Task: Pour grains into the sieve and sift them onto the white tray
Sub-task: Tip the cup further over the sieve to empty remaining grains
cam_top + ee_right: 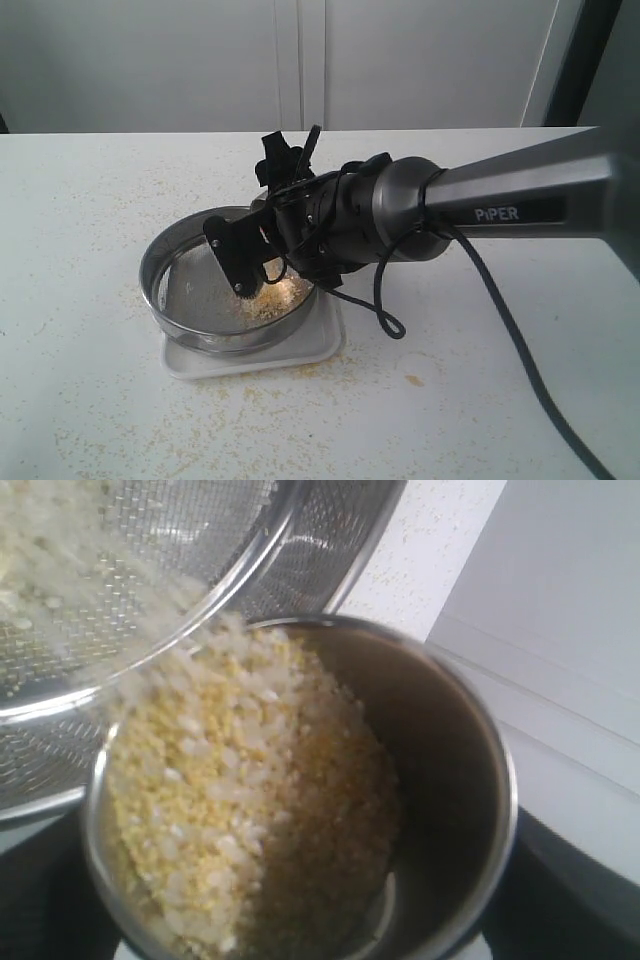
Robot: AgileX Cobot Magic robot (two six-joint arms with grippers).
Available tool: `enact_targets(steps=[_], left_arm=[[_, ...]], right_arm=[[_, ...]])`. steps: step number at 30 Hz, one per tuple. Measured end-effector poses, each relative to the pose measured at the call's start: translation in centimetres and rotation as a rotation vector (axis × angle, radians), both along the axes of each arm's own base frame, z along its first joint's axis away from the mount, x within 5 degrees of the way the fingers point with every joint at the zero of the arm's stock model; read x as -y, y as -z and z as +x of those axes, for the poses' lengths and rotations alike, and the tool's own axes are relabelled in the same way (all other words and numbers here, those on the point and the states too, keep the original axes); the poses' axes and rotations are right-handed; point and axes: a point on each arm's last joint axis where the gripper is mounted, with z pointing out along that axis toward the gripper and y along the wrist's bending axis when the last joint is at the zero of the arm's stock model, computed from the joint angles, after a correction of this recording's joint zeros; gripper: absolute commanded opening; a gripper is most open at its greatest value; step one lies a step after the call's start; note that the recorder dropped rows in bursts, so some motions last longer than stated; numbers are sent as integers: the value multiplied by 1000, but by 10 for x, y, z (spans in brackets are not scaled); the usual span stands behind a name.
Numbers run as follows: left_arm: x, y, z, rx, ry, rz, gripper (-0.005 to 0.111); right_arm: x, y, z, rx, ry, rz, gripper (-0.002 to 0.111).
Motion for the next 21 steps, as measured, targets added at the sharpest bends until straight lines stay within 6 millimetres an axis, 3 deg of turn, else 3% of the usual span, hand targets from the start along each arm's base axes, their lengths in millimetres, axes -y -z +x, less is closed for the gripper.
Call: enact_targets(steps=[21], left_arm=[[0,0,0,0,0,0,0]], right_arm=[[0,-1,1,15,-9,-17,0]])
